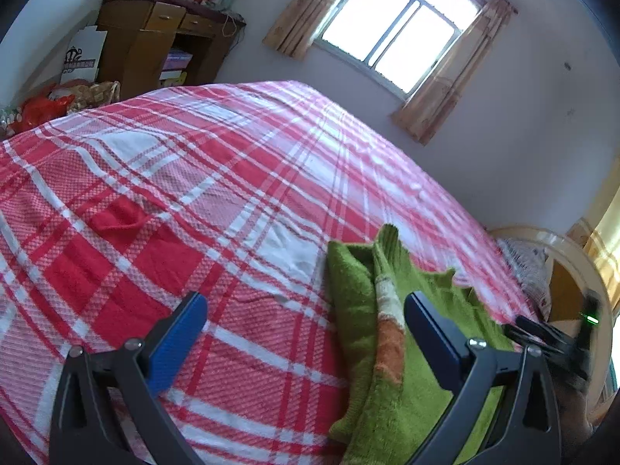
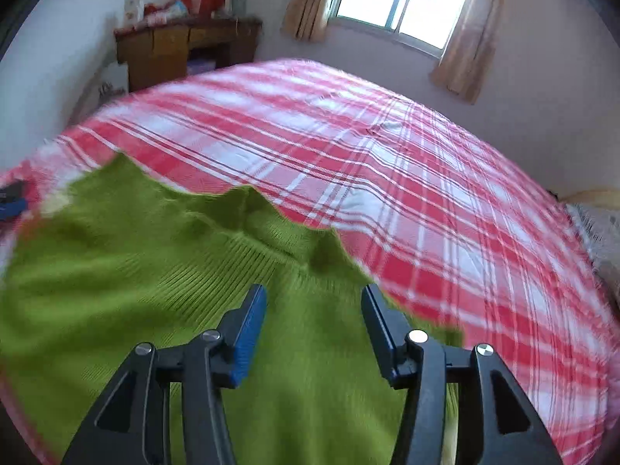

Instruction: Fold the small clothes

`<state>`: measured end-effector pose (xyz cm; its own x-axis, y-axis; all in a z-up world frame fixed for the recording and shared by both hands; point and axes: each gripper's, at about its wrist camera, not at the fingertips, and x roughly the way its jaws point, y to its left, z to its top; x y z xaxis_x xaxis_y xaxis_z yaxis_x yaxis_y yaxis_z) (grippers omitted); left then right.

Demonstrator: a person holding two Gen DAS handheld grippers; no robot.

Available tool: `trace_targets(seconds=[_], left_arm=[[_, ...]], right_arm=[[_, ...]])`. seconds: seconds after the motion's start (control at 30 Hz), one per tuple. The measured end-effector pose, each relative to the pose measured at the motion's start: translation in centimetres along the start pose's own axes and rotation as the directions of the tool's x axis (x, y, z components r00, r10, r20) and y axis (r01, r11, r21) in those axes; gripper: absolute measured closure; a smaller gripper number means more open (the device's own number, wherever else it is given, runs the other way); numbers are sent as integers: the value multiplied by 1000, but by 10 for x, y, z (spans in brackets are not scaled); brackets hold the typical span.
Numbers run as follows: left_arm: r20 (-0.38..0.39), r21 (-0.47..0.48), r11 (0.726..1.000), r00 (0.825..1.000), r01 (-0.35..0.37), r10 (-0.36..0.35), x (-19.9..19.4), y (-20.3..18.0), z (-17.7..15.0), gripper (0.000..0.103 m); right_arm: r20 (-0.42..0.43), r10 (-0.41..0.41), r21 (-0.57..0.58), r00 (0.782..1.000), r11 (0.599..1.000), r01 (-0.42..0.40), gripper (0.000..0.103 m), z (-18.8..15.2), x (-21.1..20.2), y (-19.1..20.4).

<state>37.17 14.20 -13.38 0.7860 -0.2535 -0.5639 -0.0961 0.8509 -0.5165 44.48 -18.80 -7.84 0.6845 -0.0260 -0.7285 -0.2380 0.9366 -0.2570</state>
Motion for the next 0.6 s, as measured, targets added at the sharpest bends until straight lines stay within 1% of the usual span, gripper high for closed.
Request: trace_targets(seconds=[0.07, 0.1, 0.13, 0.2, 0.23, 0.27, 0.3, 0.33, 0.37, 0.4, 0.43, 0.47, 0.5, 0.53, 0.57, 0.6], left_arm=[[-10, 22, 999, 999, -31, 31, -9, -4, -1, 0], [-11, 41, 999, 999, -35, 36, -15, -7, -3, 0], [-13, 68, 997, 999, -42, 43, -20, -11, -6, 0], [-33, 145, 984, 994, -101, 107, -23, -20, -13, 0], [-46, 178, 979, 993, -103, 113, -23, -24, -16, 0], [-52, 226, 966, 989, -125, 140, -22, -31, -21, 0], [-47, 282, 943, 979, -176, 197, -19, -38, -26, 0], [-45, 321, 925, 973, -202, 228, -16, -43, -31, 0], [-51, 371, 896, 958, -245, 283, -8, -48, -36, 0], [-58, 398, 869, 938, -293, 343, -1, -51, -39, 0], [-52, 388, 871, 937, -300, 346, -1, -50, -39, 0], [-44, 382, 867, 931, -320, 363, 0, -50, -38, 0], [-44, 379, 859, 920, -346, 390, 2, -48, -36, 0], [-52, 355, 867, 918, -351, 393, 2, -44, -33, 0], [-60, 333, 875, 919, -351, 391, 2, -40, -31, 0], [-63, 311, 879, 914, -363, 400, 2, -34, -29, 0]], right_arm=[[21, 41, 43, 999, 998, -41, 51, -22, -30, -7], [25, 47, 56, 999, 997, -48, 51, -37, -45, -10], [29, 47, 65, 998, 997, -49, 51, -51, -57, -11], [40, 59, 85, 997, 994, -62, 51, -76, -73, -12], [36, 65, 95, 997, 993, -68, 51, -86, -77, -14], [28, 66, 116, 997, 991, -69, 51, -98, -79, -17], [16, 76, 136, 997, 988, -78, 51, -107, -78, -19], [-3, 88, 152, 996, 985, -86, 51, -113, -73, -20], [-32, 85, 171, 996, 982, -79, 51, -120, -65, -23], [-56, 73, 193, 996, 979, -61, 51, -127, -58, -26], [-79, 94, 220, 992, 973, -75, 50, -134, -48, -31], [-46, 101, 237, 994, 967, -88, 50, -138, -52, -35], [-43, 107, 250, 993, 964, -93, 50, -138, -51, -38], [-46, 105, 261, 993, 961, -90, 50, -136, -51, -39], [-54, 88, 267, 995, 961, -70, 50, -134, -52, -38], [-57, 61, 265, 996, 963, -44, 50, -131, -55, -35]])
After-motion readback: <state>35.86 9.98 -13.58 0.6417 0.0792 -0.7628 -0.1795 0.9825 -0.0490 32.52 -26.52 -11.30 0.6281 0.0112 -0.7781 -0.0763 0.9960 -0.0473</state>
